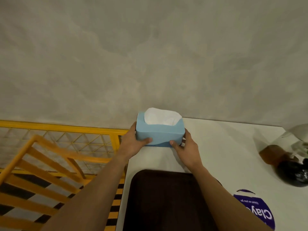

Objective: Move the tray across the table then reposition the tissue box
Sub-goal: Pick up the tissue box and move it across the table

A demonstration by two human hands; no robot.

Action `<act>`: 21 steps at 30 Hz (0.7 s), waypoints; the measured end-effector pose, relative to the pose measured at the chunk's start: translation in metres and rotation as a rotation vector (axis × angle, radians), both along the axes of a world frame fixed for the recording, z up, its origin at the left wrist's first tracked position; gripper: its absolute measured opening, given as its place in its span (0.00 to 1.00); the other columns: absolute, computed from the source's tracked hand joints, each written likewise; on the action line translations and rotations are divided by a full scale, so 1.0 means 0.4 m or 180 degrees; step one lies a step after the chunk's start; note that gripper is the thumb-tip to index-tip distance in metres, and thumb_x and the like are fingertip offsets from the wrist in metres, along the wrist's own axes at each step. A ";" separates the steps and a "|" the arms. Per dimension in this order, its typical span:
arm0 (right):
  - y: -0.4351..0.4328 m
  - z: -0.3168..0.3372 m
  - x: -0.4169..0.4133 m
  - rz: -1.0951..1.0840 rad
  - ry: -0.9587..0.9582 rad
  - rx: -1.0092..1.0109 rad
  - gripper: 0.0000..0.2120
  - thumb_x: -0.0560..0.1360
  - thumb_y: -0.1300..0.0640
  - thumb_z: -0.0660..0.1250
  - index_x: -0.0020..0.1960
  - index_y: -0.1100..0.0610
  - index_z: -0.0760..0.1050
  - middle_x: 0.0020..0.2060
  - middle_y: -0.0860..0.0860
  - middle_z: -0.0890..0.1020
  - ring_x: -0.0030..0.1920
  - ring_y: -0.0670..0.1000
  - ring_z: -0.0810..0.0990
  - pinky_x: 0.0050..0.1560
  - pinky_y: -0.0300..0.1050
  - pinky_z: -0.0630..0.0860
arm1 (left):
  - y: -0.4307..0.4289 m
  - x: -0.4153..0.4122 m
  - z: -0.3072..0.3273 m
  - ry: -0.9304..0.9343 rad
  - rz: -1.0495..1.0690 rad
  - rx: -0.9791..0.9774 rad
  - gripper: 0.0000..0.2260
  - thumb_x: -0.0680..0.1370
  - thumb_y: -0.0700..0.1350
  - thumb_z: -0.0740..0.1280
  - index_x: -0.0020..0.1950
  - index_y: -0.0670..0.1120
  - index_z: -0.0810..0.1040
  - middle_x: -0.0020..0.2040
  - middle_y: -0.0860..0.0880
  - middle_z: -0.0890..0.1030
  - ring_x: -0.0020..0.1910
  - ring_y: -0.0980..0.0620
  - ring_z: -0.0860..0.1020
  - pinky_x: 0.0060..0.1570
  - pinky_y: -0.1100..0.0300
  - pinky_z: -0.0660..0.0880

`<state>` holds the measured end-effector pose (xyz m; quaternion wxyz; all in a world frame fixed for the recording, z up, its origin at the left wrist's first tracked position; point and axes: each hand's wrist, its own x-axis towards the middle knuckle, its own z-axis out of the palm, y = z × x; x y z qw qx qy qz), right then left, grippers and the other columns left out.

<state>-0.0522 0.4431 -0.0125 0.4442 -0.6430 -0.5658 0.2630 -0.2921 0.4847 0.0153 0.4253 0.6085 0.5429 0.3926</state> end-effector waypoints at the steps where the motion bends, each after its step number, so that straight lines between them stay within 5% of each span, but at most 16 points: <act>1: 0.017 -0.001 0.002 -0.0006 0.0003 0.0001 0.34 0.73 0.37 0.72 0.74 0.35 0.60 0.54 0.21 0.74 0.52 0.28 0.76 0.45 0.23 0.72 | 0.015 -0.002 -0.005 -0.0007 -0.0049 0.0019 0.41 0.69 0.50 0.82 0.78 0.55 0.65 0.66 0.55 0.78 0.63 0.52 0.76 0.58 0.56 0.78; 4: 0.066 -0.002 0.008 0.0018 -0.0046 0.0008 0.36 0.73 0.36 0.72 0.76 0.39 0.60 0.56 0.26 0.73 0.52 0.36 0.78 0.48 0.26 0.71 | 0.064 -0.006 -0.012 0.0058 -0.0162 0.0045 0.43 0.68 0.46 0.82 0.78 0.56 0.63 0.64 0.58 0.76 0.62 0.54 0.74 0.51 0.67 0.74; 8: 0.121 -0.006 0.020 0.0080 -0.0124 -0.0061 0.38 0.73 0.39 0.74 0.77 0.43 0.60 0.59 0.36 0.75 0.55 0.44 0.78 0.49 0.32 0.72 | 0.123 -0.008 -0.026 0.0198 -0.0195 0.0140 0.44 0.69 0.40 0.81 0.79 0.55 0.62 0.63 0.58 0.75 0.61 0.56 0.73 0.50 0.68 0.71; 21: 0.193 -0.019 0.049 0.0151 -0.0400 -0.0424 0.39 0.77 0.47 0.73 0.80 0.52 0.56 0.66 0.51 0.79 0.63 0.58 0.79 0.54 0.42 0.72 | 0.211 0.002 -0.065 0.0542 -0.0228 0.0334 0.41 0.73 0.36 0.77 0.80 0.51 0.60 0.67 0.50 0.75 0.62 0.53 0.71 0.63 0.53 0.73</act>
